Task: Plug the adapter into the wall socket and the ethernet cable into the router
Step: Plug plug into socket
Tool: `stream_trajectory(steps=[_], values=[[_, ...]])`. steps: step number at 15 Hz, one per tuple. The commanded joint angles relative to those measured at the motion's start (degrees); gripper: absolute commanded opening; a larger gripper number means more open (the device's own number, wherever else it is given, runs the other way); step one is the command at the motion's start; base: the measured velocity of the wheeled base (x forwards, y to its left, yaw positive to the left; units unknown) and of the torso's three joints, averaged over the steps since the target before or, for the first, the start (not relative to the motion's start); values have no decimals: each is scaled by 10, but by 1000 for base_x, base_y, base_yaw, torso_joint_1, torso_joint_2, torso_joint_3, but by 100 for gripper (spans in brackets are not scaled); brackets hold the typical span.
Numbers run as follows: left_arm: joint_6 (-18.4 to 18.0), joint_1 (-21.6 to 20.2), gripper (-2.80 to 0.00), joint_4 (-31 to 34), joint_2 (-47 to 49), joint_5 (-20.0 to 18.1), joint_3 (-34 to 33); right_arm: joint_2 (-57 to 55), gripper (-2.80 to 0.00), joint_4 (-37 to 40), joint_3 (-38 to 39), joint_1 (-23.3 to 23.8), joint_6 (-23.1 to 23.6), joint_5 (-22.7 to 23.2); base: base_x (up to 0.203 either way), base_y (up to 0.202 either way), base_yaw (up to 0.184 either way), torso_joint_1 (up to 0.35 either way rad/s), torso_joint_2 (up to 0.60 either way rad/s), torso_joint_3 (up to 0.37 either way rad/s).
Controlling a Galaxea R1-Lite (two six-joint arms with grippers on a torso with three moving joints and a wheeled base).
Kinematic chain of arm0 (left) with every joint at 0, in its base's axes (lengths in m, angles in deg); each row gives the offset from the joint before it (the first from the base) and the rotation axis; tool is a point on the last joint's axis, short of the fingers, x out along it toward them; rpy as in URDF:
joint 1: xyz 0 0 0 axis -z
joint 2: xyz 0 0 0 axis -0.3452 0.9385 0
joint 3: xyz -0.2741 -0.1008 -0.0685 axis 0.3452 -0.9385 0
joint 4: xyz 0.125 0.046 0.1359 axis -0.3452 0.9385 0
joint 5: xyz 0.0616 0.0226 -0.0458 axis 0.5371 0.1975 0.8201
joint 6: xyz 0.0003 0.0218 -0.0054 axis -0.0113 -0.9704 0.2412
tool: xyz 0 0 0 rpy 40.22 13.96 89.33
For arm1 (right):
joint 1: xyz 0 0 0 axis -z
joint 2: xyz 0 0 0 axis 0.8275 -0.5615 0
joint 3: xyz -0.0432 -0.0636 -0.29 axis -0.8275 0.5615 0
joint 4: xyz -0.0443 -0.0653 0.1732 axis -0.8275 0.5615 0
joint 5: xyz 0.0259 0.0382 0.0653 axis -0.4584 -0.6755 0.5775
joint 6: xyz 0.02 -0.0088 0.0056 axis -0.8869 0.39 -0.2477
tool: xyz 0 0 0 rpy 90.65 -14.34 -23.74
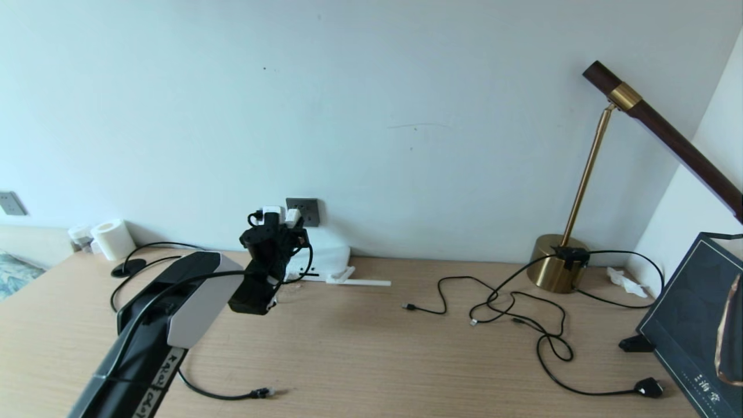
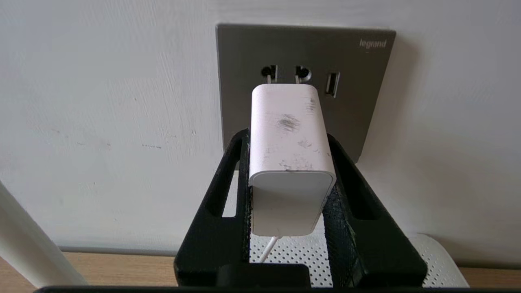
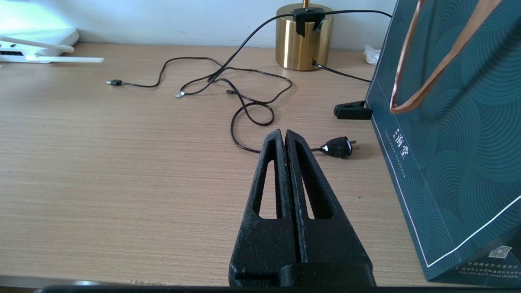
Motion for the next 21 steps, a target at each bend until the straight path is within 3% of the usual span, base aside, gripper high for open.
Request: stream_trajectory(steps=[1, 21], values=[[-1, 0, -280, 3, 4, 0, -1, 0, -280, 0, 0, 0, 0, 0, 0, 0, 0, 0, 0, 0], [-1, 0, -280, 20, -15, 2, -7, 0, -280, 0, 0, 0, 0, 0, 0, 0, 0, 0, 0, 0]])
